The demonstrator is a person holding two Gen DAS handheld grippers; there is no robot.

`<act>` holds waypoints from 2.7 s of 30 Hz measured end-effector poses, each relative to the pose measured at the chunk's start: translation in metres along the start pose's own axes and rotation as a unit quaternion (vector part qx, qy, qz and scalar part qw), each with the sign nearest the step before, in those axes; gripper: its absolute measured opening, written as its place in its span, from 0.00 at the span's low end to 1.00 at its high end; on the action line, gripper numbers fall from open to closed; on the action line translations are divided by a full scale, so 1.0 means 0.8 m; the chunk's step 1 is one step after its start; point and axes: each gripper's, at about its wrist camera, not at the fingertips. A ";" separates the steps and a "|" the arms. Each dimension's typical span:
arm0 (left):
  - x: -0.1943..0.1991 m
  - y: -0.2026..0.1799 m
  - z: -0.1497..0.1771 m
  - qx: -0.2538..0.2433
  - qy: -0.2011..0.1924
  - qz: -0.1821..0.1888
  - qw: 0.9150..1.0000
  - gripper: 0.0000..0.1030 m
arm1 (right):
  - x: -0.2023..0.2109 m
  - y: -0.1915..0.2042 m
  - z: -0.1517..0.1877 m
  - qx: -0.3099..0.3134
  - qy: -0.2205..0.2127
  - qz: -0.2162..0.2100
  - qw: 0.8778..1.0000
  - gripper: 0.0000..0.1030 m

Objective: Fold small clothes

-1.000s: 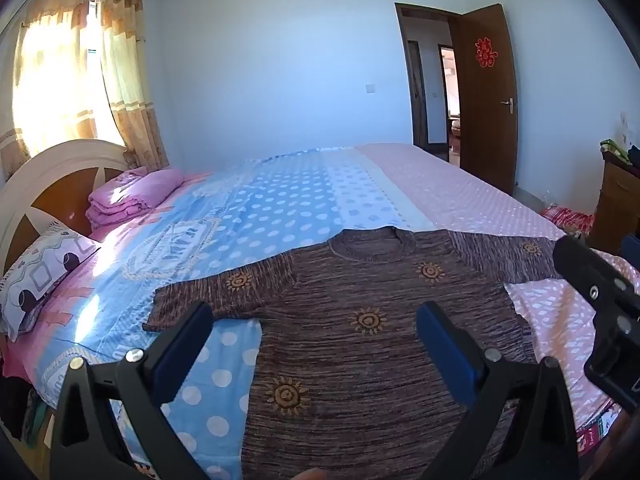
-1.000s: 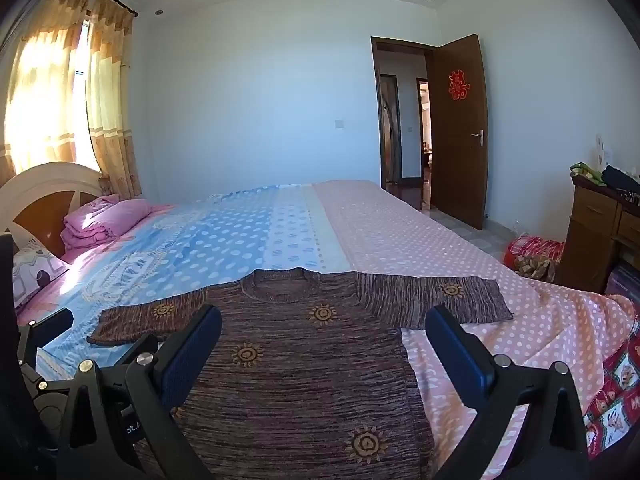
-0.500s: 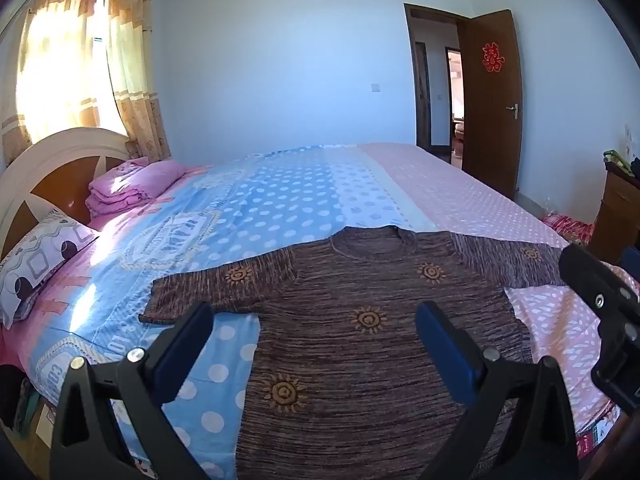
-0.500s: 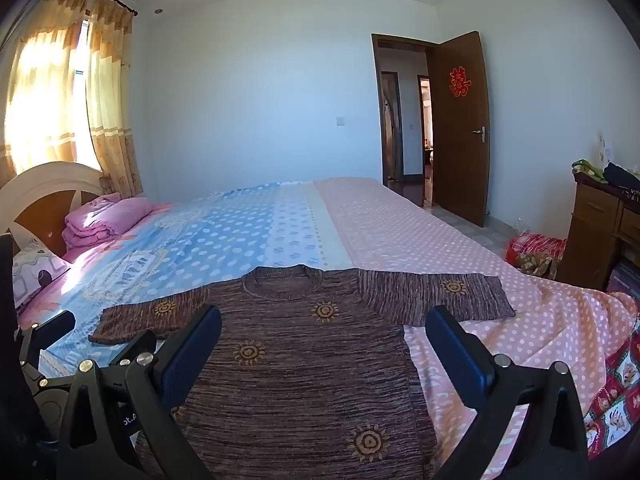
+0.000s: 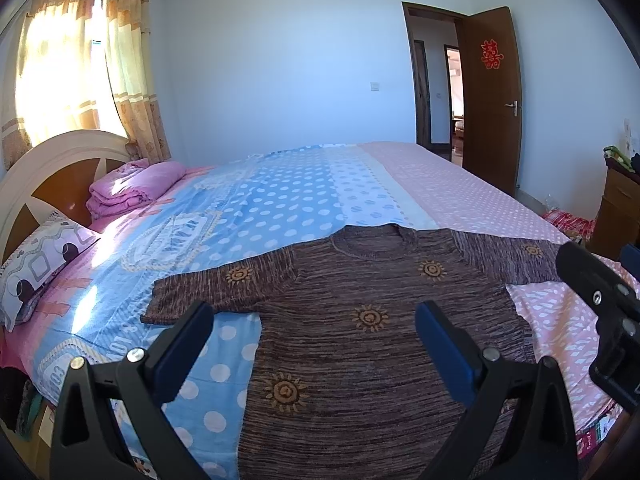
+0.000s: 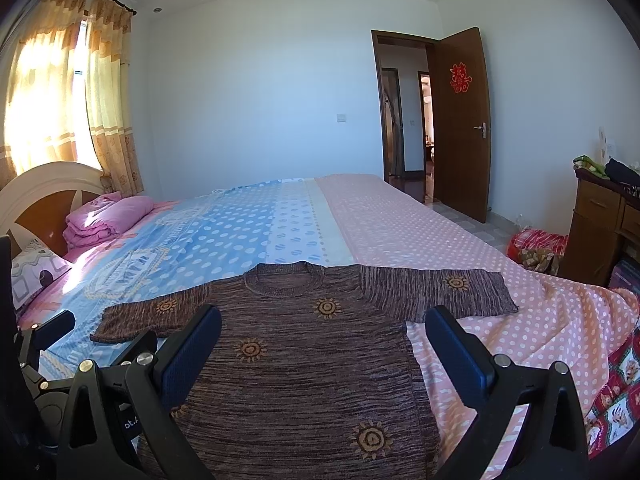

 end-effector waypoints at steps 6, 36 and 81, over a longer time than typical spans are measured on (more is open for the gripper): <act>-0.002 0.000 0.001 0.004 0.003 0.001 1.000 1.00 | -0.001 0.000 -0.001 0.001 0.001 0.000 1.000 0.99; -0.002 0.003 0.003 0.010 0.008 0.001 1.000 1.00 | -0.001 -0.001 -0.001 0.000 0.002 -0.001 1.000 0.99; -0.051 -0.004 0.021 0.009 0.051 0.016 0.999 1.00 | -0.045 -0.020 0.028 -0.036 0.048 -0.003 0.998 0.99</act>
Point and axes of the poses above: each gripper's, at about its wrist camera, not at the fingertips, and x roughly against the way its jaws point, y to its left, z to its underside, and after that the axes turned 6 degrees about -y, right-handed
